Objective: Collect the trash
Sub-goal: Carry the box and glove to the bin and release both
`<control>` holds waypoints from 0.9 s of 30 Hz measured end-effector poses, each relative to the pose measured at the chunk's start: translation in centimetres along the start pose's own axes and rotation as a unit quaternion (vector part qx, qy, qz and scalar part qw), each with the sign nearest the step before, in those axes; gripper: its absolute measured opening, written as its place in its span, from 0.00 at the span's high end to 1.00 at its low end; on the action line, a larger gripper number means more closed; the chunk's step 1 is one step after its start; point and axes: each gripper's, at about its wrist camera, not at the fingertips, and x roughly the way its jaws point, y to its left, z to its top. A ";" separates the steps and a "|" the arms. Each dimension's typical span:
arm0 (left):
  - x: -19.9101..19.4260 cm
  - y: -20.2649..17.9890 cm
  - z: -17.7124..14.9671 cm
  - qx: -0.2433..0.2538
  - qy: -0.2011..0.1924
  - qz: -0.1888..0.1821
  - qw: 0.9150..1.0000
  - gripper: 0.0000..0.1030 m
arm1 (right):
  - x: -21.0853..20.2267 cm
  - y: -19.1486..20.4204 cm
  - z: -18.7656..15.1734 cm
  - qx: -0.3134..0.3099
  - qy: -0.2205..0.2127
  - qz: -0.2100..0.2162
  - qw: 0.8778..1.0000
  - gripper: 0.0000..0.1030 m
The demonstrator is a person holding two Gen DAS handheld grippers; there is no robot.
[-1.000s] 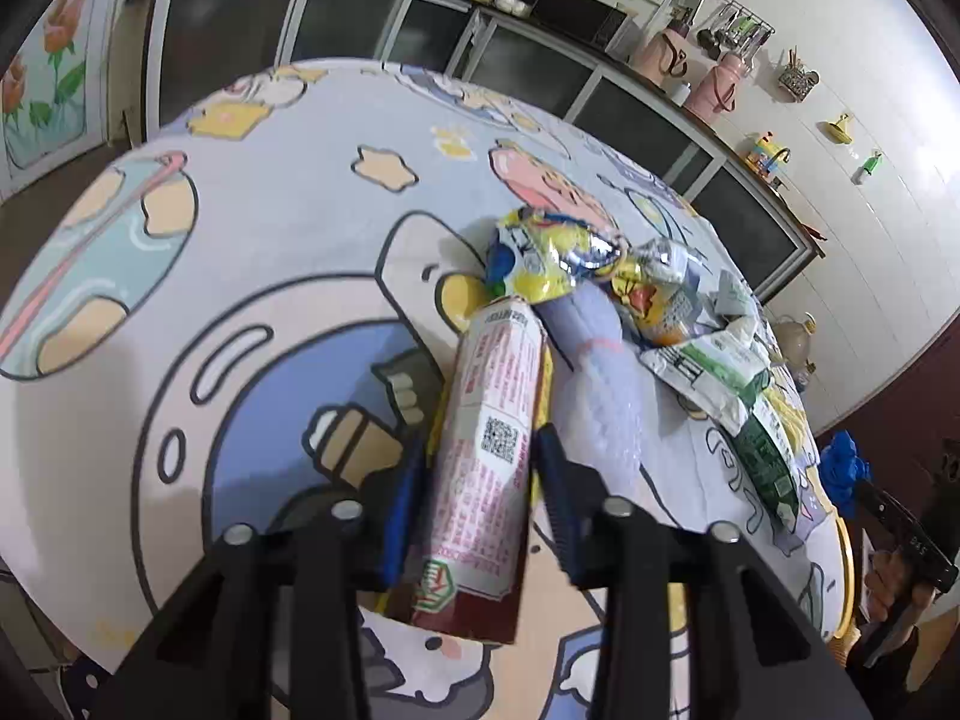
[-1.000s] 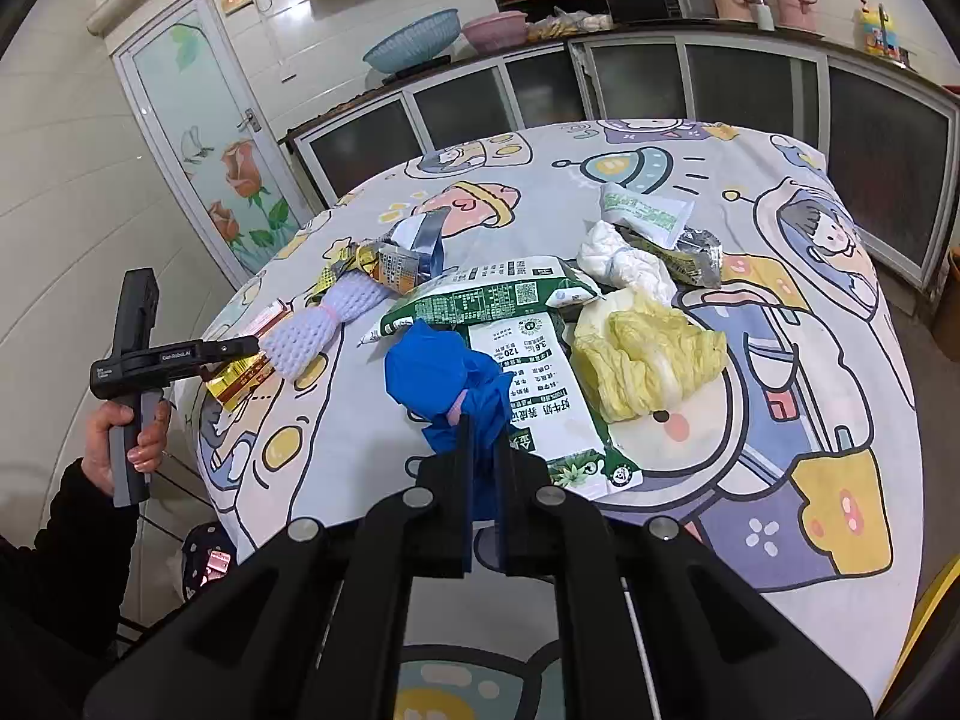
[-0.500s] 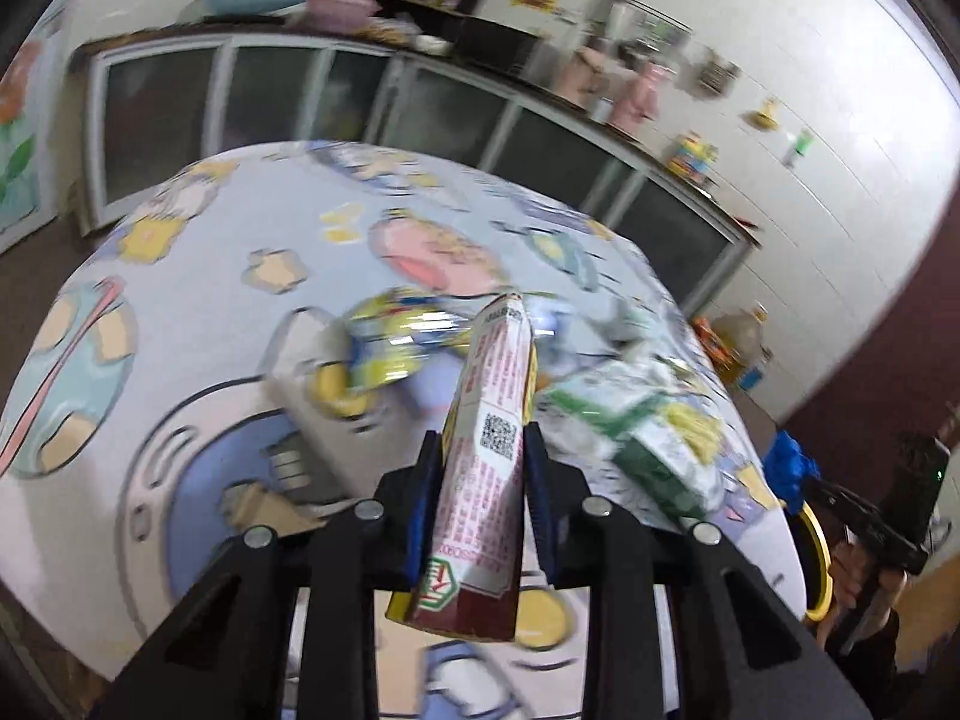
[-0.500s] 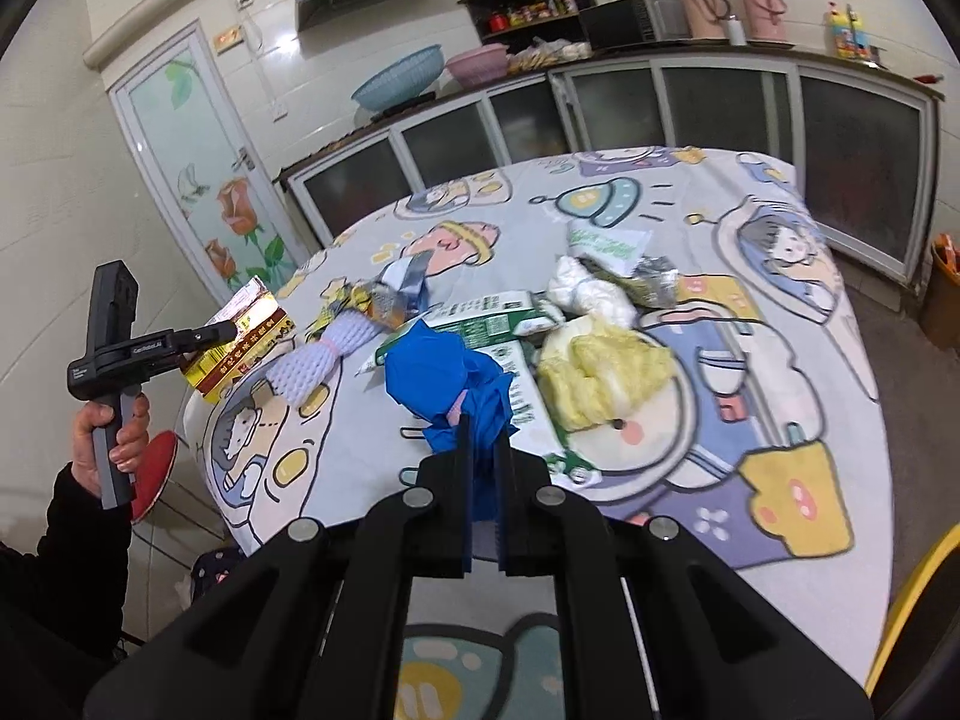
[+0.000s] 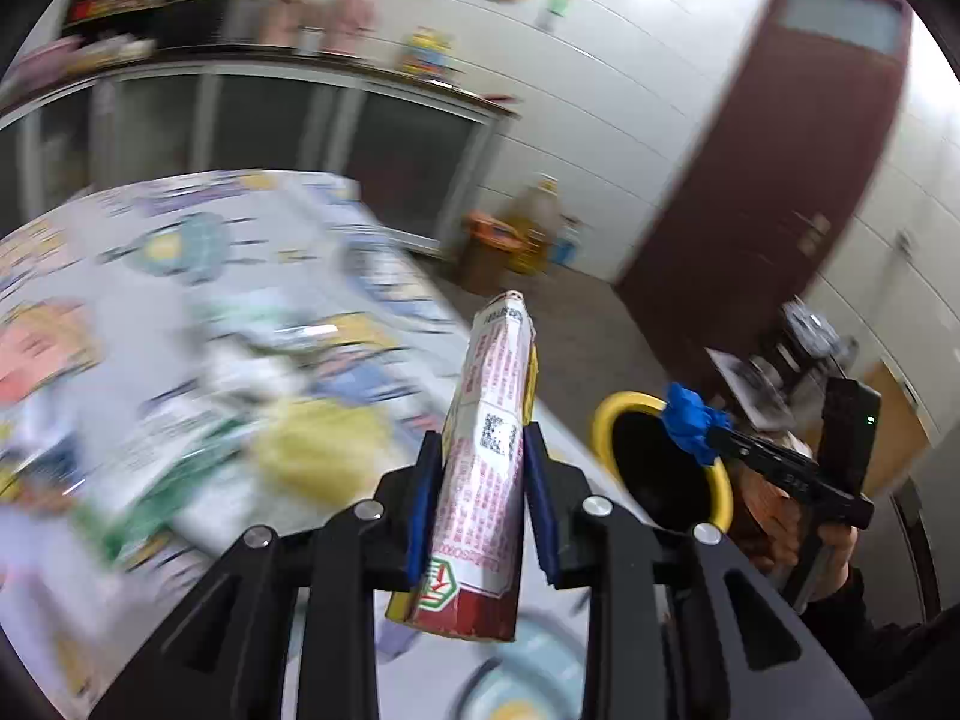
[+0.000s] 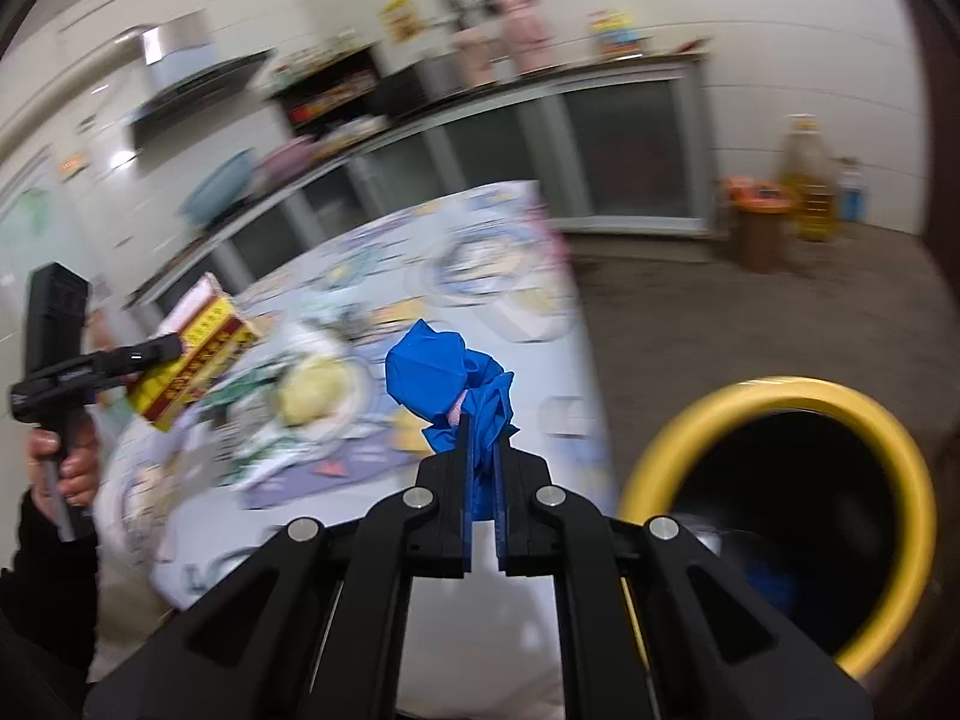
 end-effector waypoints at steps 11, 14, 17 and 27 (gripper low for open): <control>15.4 -12.5 1.5 0.068 0.097 -0.124 0.985 0.75 | -2.8 -10.2 -3.2 0.086 -0.007 -0.121 0.989 0.94; 18.4 -14.7 0.9 0.074 0.114 -0.137 0.981 0.75 | -2.3 -11.8 -4.1 0.104 0.002 -0.129 0.986 0.94; 21.0 -16.1 0.3 0.075 0.126 -0.140 0.979 0.74 | -1.7 -13.1 -4.7 0.111 0.008 -0.154 0.982 0.94; 24.1 -18.4 -0.2 0.061 0.125 -0.142 0.980 0.28 | -1.5 -17.1 -5.5 0.169 0.033 -0.191 0.966 0.64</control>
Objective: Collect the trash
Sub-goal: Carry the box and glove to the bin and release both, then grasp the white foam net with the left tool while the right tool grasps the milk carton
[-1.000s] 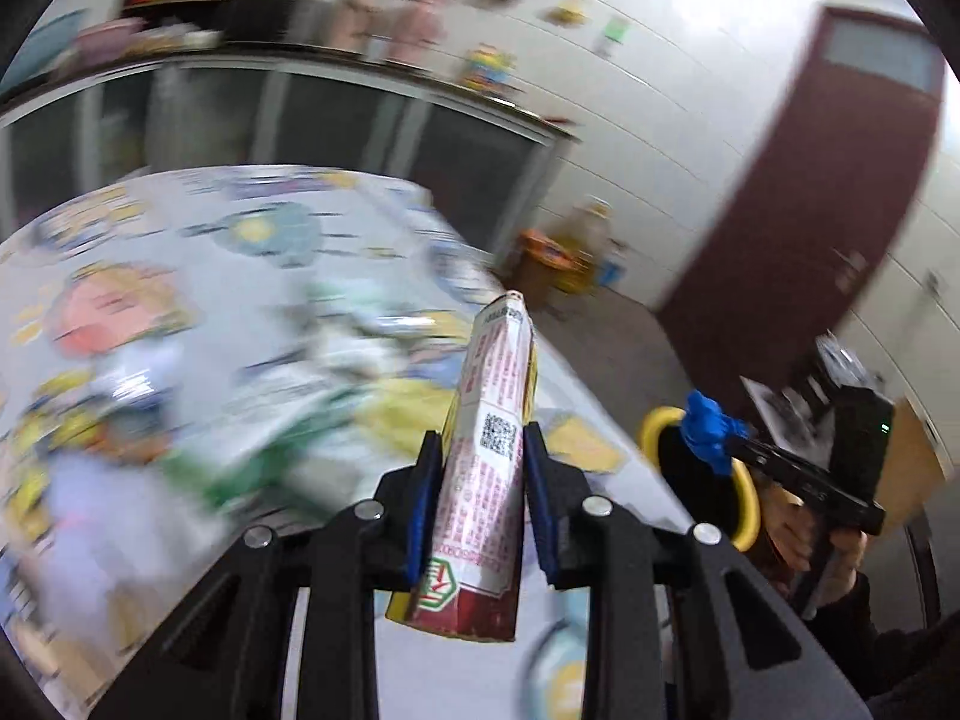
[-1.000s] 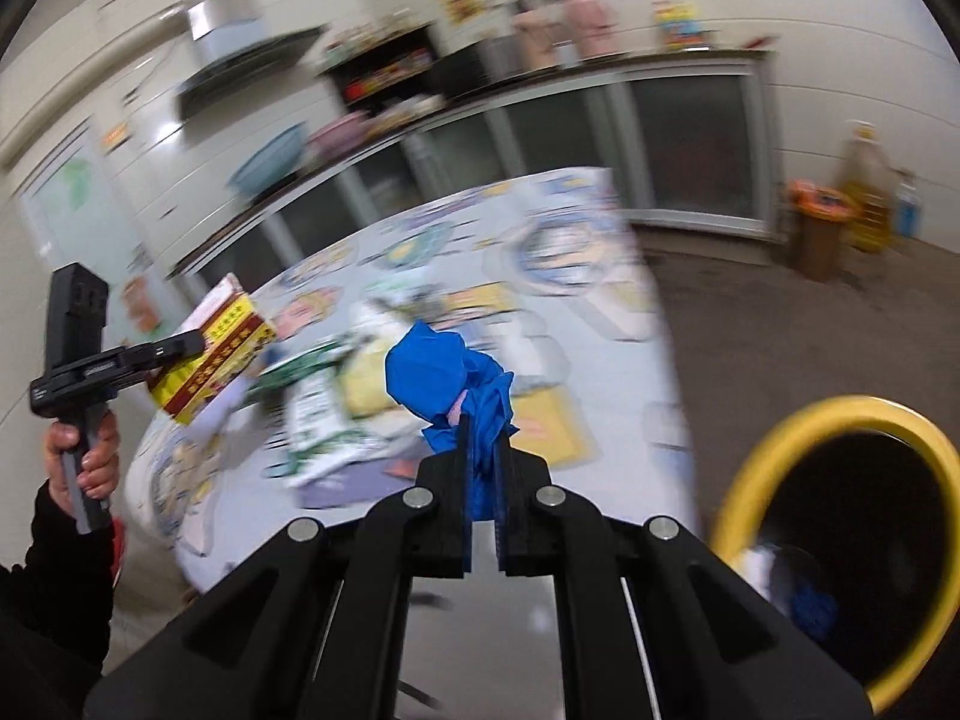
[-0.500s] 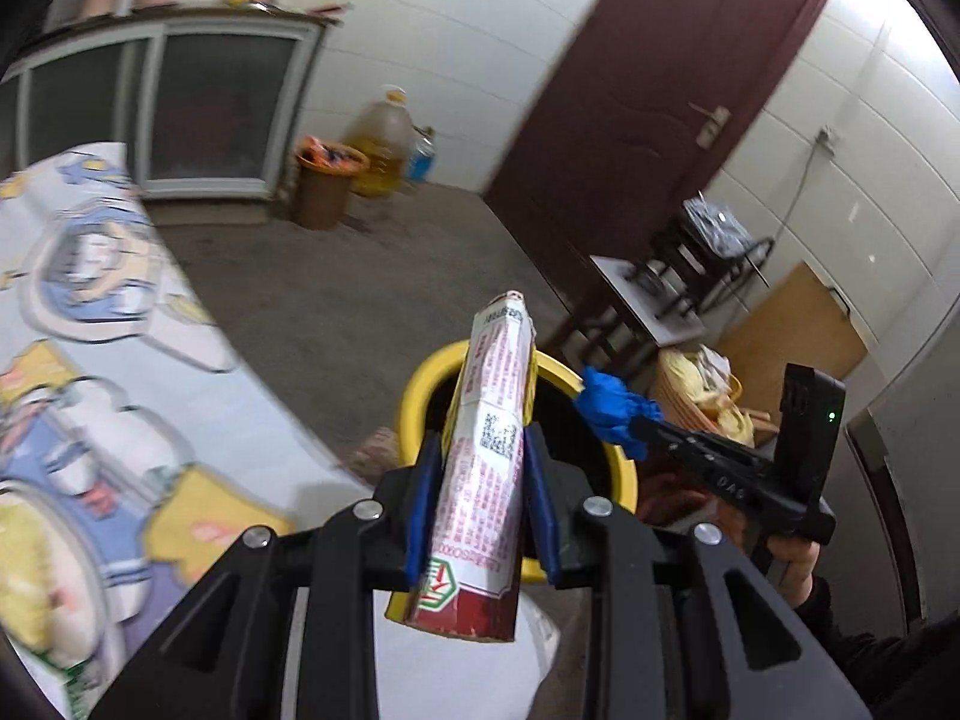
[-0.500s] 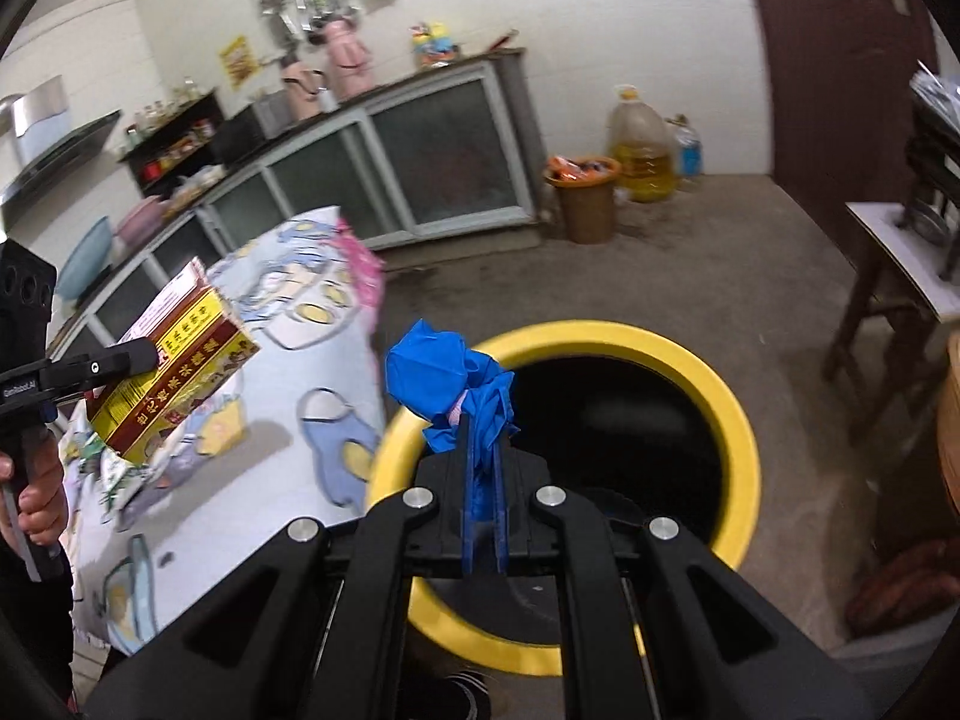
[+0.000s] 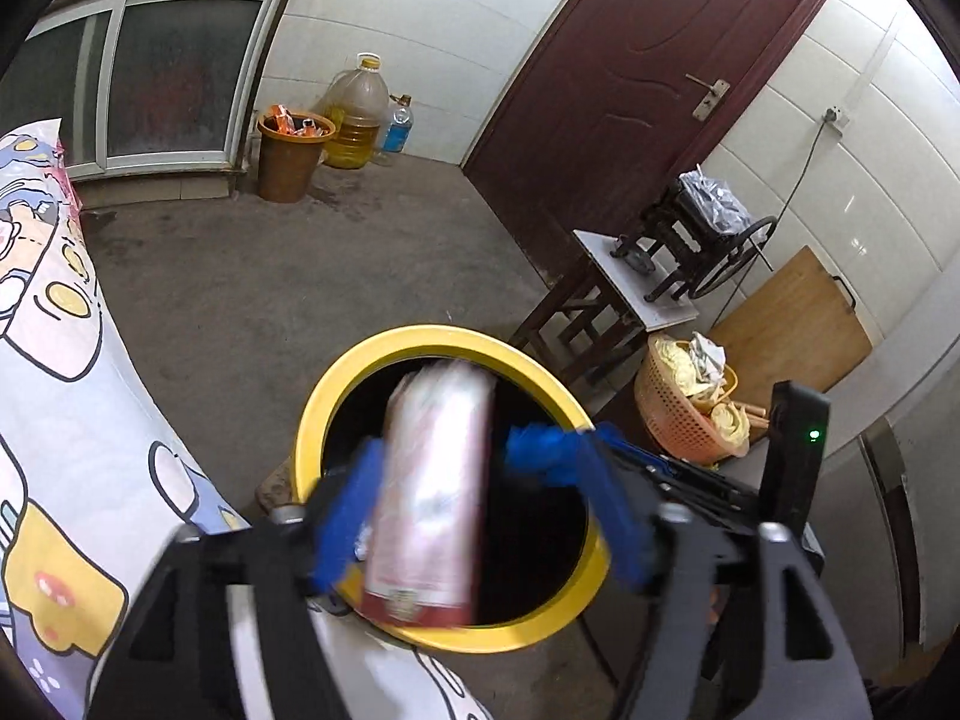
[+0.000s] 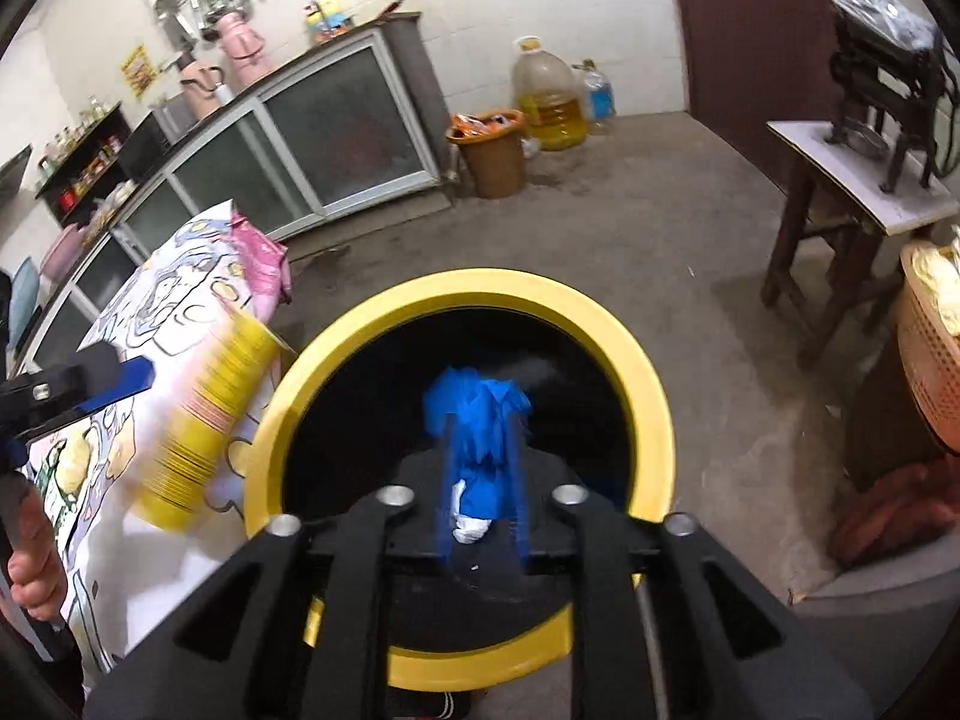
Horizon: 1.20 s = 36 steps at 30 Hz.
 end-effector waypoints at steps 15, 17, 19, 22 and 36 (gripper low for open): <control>-15.1 3.3 -5.4 0.022 -0.126 0.118 0.985 0.09 | -3.6 6.9 -0.2 -0.079 -0.061 0.069 0.993 0.49; -18.7 4.6 -7.2 0.020 -0.145 0.151 0.978 0.09 | -4.0 10.1 -0.5 -0.115 -0.066 0.099 0.986 0.49; -22.1 5.7 -9.3 0.016 -0.162 0.195 0.967 0.08 | -4.3 13.2 -0.9 -0.144 -0.066 0.130 0.979 0.49; -26.6 7.6 -12.7 0.002 -0.171 0.268 0.948 0.08 | -4.1 18.0 -1.9 -0.188 -0.056 0.172 0.965 0.49; -40.6 18.2 -24.3 -0.136 -0.130 0.481 0.856 0.08 | -2.5 37.5 -8.9 -0.352 0.020 0.294 0.888 0.49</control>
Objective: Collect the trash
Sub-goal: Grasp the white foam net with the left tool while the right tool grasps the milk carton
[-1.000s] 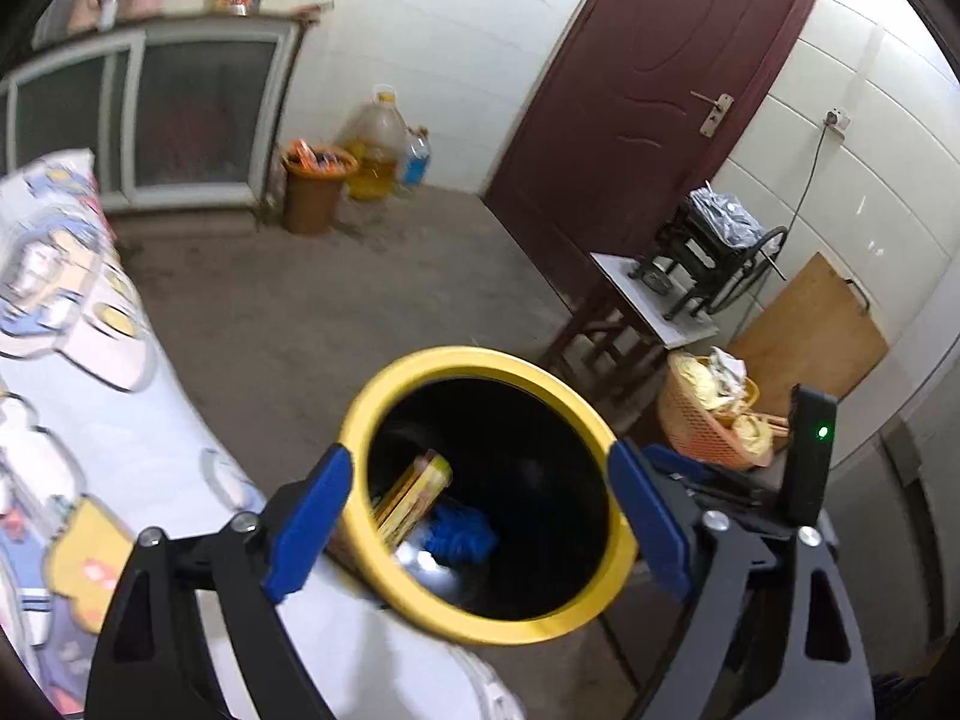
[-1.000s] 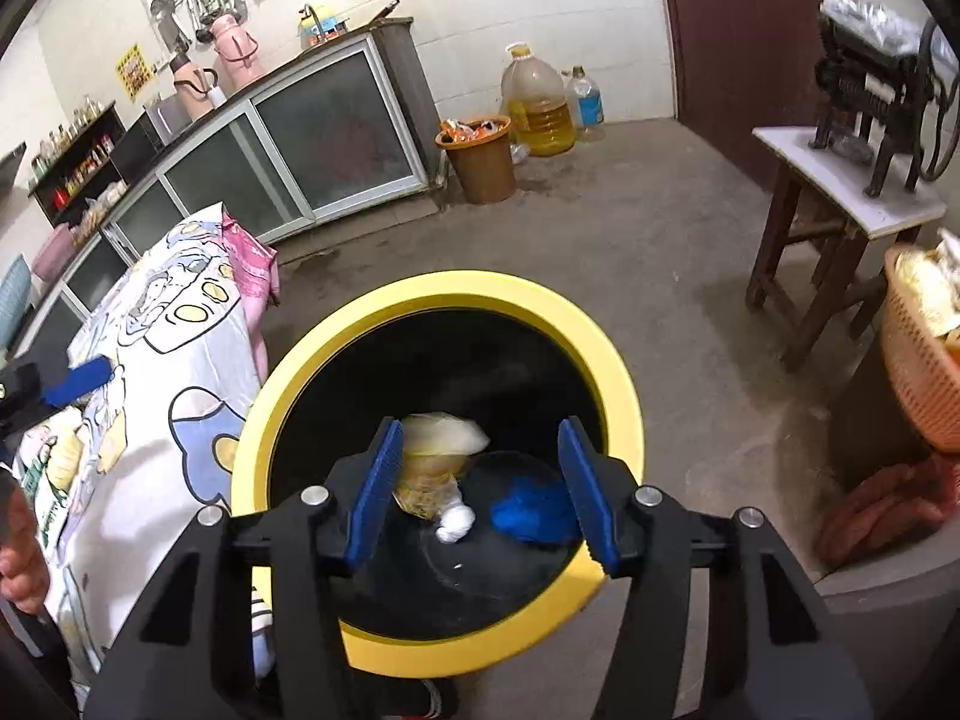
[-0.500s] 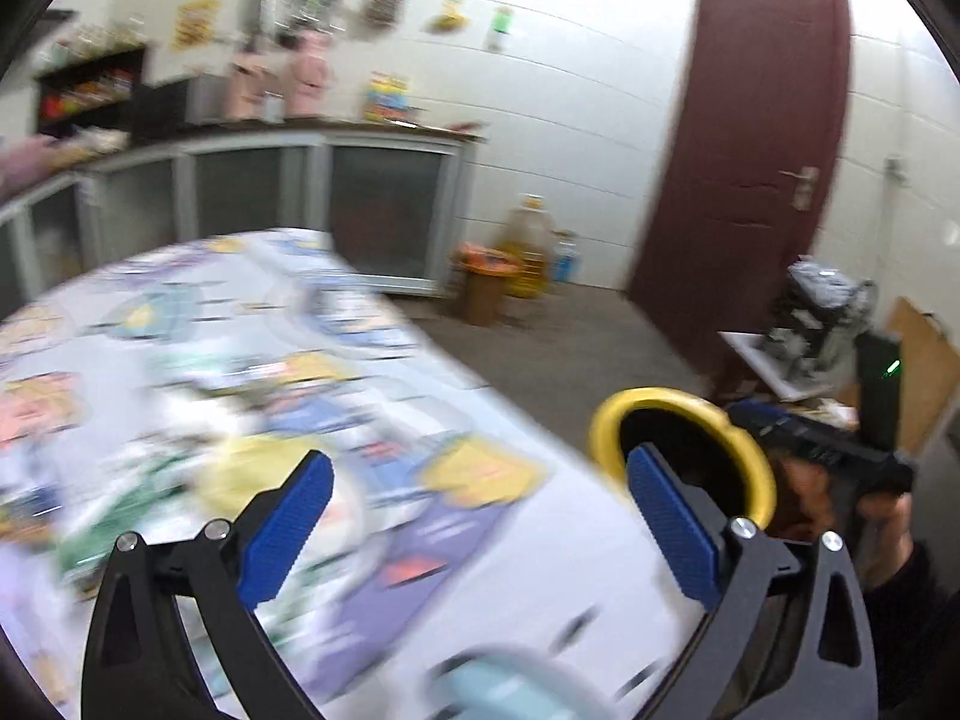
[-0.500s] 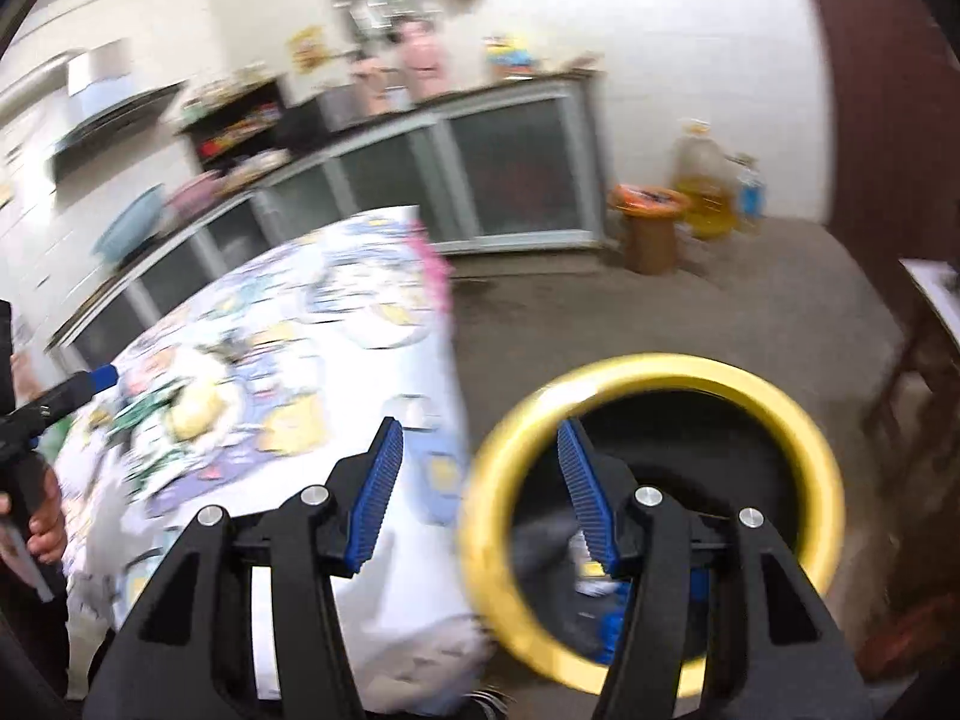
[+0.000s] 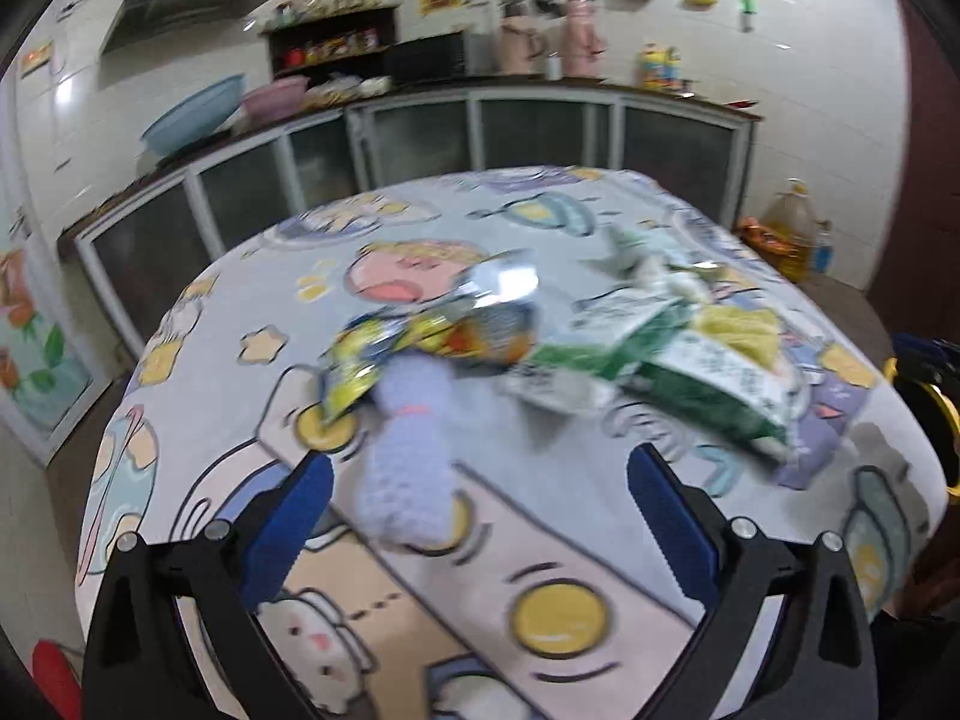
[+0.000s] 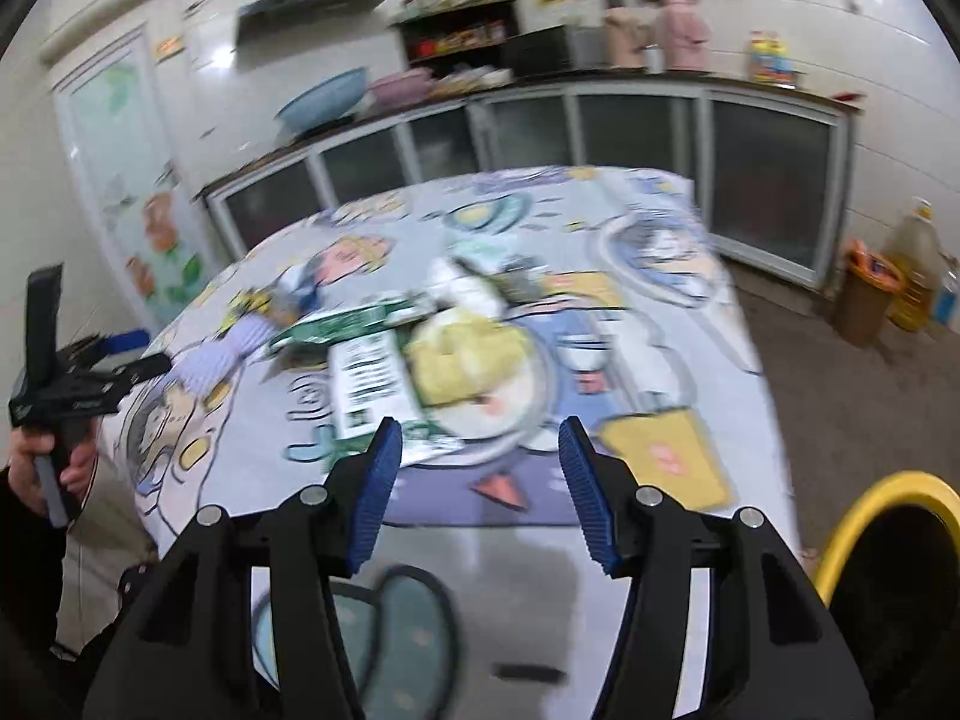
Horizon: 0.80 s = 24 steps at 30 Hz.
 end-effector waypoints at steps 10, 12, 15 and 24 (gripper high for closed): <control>4.1 2.4 0.9 -0.029 0.047 0.003 0.998 0.08 | 5.7 4.7 0.8 -0.062 0.063 0.017 0.996 0.38; 4.7 2.8 1.0 -0.034 0.055 0.001 0.998 0.08 | 6.8 4.7 0.9 -0.062 0.078 0.020 0.995 0.37; 5.7 3.2 1.0 -0.039 0.067 -0.009 0.997 0.08 | 8.1 5.0 1.0 -0.067 0.091 0.027 0.993 0.32; 8.8 3.6 1.2 -0.059 0.104 -0.014 0.993 0.08 | 11.4 5.9 1.4 -0.086 0.124 0.013 0.988 0.28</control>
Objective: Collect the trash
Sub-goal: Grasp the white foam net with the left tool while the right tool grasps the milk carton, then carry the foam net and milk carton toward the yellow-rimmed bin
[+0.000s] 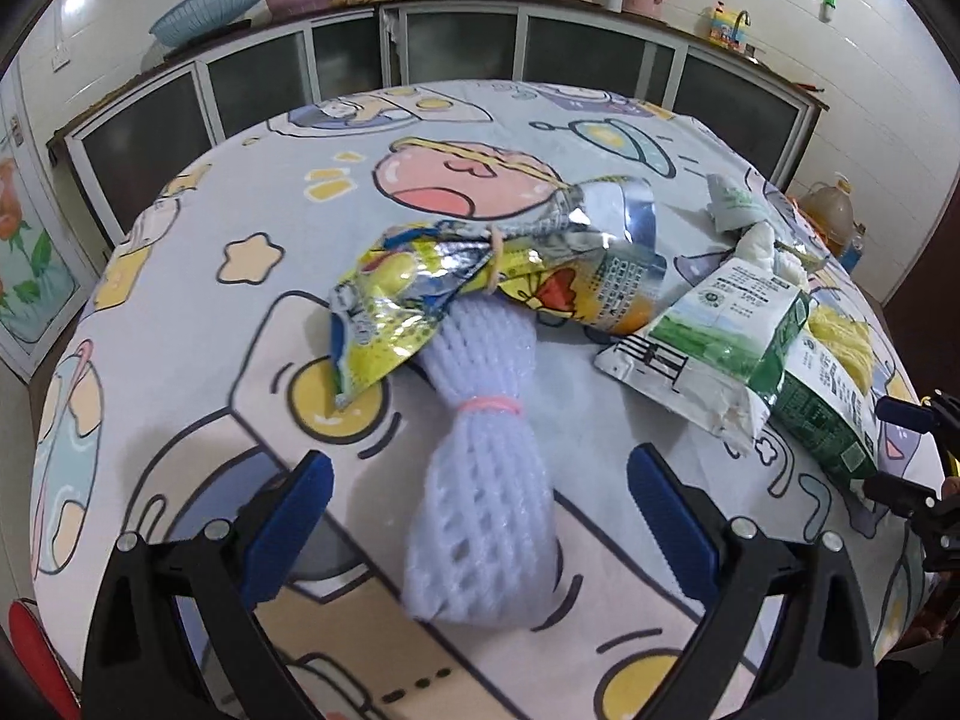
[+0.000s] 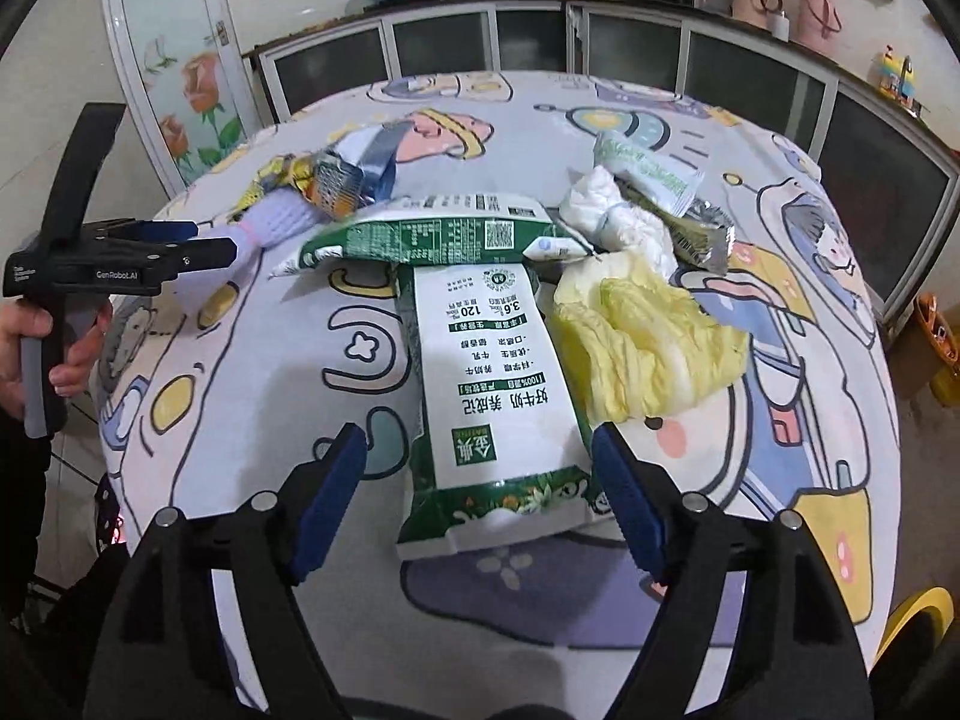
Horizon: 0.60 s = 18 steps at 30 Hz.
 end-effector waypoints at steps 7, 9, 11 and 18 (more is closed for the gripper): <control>2.8 -0.8 1.4 0.004 0.028 -0.003 1.000 0.08 | 1.7 -0.2 1.2 0.002 0.015 -0.024 1.000 0.28; 3.7 -0.9 1.6 0.002 0.036 -0.002 0.999 0.08 | 2.3 -0.6 1.4 0.010 0.024 -0.012 1.000 0.28; 4.2 -1.0 1.6 0.000 0.042 -0.007 0.999 0.17 | 3.1 -0.8 1.4 0.013 0.036 -0.015 0.999 0.34; 3.0 0.4 1.6 -0.039 0.044 -0.032 0.998 0.76 | 0.8 0.0 1.1 0.016 0.018 0.046 0.999 0.39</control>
